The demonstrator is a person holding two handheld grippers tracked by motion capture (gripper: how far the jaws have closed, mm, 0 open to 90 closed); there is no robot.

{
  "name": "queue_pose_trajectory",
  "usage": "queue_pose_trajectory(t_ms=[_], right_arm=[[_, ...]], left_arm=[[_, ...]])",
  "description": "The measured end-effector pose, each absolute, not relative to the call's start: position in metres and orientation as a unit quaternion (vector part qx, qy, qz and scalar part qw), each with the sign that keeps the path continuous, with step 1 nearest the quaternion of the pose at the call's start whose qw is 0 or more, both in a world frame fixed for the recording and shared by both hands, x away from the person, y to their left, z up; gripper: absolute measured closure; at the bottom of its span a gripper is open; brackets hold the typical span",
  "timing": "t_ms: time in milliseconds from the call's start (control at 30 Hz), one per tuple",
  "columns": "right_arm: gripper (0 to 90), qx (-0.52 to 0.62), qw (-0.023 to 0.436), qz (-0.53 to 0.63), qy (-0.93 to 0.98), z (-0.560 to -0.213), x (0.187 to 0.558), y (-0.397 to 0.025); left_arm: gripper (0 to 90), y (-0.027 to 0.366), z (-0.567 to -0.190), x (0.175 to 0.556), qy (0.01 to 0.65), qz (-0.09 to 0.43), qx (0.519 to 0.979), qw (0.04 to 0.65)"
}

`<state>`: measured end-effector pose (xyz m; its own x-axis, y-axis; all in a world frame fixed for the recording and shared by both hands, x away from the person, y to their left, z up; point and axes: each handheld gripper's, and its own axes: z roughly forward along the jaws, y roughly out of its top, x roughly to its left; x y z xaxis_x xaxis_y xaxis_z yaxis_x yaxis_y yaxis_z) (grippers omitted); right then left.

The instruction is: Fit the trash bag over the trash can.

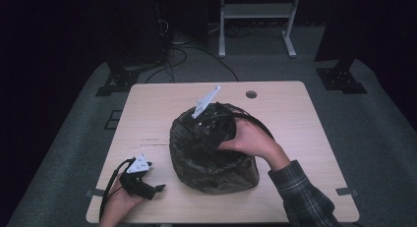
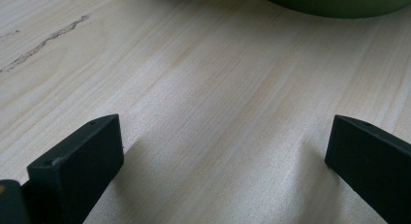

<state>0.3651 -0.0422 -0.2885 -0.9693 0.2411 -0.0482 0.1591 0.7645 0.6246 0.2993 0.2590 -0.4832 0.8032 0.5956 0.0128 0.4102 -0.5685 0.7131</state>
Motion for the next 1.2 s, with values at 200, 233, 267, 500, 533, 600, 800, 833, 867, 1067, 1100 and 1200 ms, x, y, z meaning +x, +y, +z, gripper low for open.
queue_pose_trajectory(t_ms=[200, 233, 267, 500, 533, 600, 800, 833, 867, 1067, 1100, 1200], right_arm=[[0.0, 0.121, 0.072, 0.352, 0.926, -0.274, 0.366, -0.070], [0.0, 0.121, 0.072, 0.354, 0.925, -0.273, 0.367, -0.073], [0.0, 0.126, 0.072, 0.357, 0.923, -0.272, 0.366, -0.078], [0.0, 0.140, 0.079, 0.389, 0.907, -0.261, 0.365, -0.110], [0.0, 0.143, 0.080, 0.396, 0.903, -0.259, 0.364, -0.115], [0.0, 0.152, 0.084, 0.401, 0.899, -0.257, 0.363, -0.123], [0.0, 0.169, 0.098, 0.418, 0.887, -0.254, 0.357, -0.149], [0.0, 0.171, 0.099, 0.420, 0.886, -0.254, 0.356, -0.153], [0.0, 0.173, 0.105, 0.425, 0.883, -0.255, 0.353, -0.159], [0.0, 0.192, 0.119, 0.432, 0.873, -0.262, 0.343, -0.187], [0.0, 0.198, 0.120, 0.433, 0.871, -0.265, 0.342, -0.194], [0.0, 0.207, 0.120, 0.438, 0.867, -0.271, 0.337, -0.210]], left_arm=[[0.0, 0.259, -0.483, 0.299, 0.287, 0.127, 0.876, 0.365], [0.0, 0.259, -0.483, 0.299, 0.287, 0.127, 0.876, 0.365], [0.0, 0.259, -0.483, 0.299, 0.287, 0.127, 0.876, 0.365], [0.0, 0.259, -0.483, 0.299, 0.287, 0.127, 0.877, 0.365], [0.0, 0.259, -0.483, 0.299, 0.287, 0.127, 0.876, 0.365], [0.0, 0.259, -0.483, 0.299, 0.287, 0.127, 0.876, 0.365], [0.0, 0.259, -0.483, 0.299, 0.287, 0.127, 0.876, 0.365], [0.0, 0.259, -0.483, 0.299, 0.287, 0.127, 0.876, 0.365], [0.0, 0.259, -0.483, 0.299, 0.287, 0.127, 0.876, 0.365], [0.0, 0.259, -0.483, 0.299, 0.287, 0.127, 0.876, 0.365], [0.0, 0.259, -0.483, 0.299, 0.287, 0.127, 0.876, 0.365], [0.0, 0.259, -0.483, 0.299, 0.288, 0.127, 0.876, 0.365]])
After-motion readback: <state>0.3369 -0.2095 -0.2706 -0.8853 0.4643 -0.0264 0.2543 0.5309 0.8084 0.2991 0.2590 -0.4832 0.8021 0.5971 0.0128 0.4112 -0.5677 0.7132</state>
